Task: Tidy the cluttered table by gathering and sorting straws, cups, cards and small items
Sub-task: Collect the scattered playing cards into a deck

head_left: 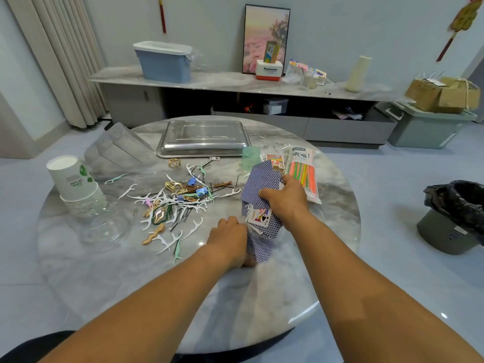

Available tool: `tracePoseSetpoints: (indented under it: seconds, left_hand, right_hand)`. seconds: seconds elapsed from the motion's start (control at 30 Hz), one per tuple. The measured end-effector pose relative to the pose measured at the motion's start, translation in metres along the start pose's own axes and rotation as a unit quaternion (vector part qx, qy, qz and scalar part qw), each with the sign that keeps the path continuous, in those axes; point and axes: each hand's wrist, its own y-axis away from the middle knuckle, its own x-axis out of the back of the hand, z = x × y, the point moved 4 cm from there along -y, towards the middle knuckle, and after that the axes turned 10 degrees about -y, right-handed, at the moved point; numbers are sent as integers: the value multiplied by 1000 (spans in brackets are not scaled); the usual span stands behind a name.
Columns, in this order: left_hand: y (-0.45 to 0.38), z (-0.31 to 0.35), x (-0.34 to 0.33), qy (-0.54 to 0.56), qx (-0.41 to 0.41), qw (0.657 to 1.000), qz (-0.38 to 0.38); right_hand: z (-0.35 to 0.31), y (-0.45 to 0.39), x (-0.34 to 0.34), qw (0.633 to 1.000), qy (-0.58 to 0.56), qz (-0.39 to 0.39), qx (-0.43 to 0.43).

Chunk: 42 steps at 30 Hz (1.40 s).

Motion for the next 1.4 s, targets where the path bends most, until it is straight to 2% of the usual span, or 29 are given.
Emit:
tracePoseSetpoints:
  seconds: [0.1, 0.23, 0.3, 0.37, 0.47, 0.7, 0.87, 1.13, 1.4]
  left_hand:
    - [9, -8, -6, 62, 53, 997, 17]
    - [26, -24, -16, 154, 129, 978, 56]
    - [32, -29, -21, 187, 120, 973, 55]
    - [34, -33, -24, 207, 93, 974, 22]
    - [39, -41, -25, 236, 72, 969, 6]
    - [46, -47, -26, 308, 71, 947, 63]
    - [46, -50, -32, 358, 72, 927, 89]
    - [47, -52, -31, 343, 81, 929, 109]
    - [48, -53, -33, 339, 87, 929, 123]
  right_hand:
    - [6, 6, -1, 997, -18, -29, -72]
    - [17, 22, -4, 992, 3, -65, -111]
    - [26, 32, -7, 987, -20, -82, -140]
    - [31, 41, -10, 982, -26, -97, -160]
    - [34, 51, -17, 983, 1, -102, -150]
    - [19, 73, -39, 979, 156, -124, -36]
    - [16, 76, -43, 970, 184, -156, -43]
    - [7, 76, -50, 946, 240, -216, -31]
    - [11, 68, -50, 950, 222, -211, -56]
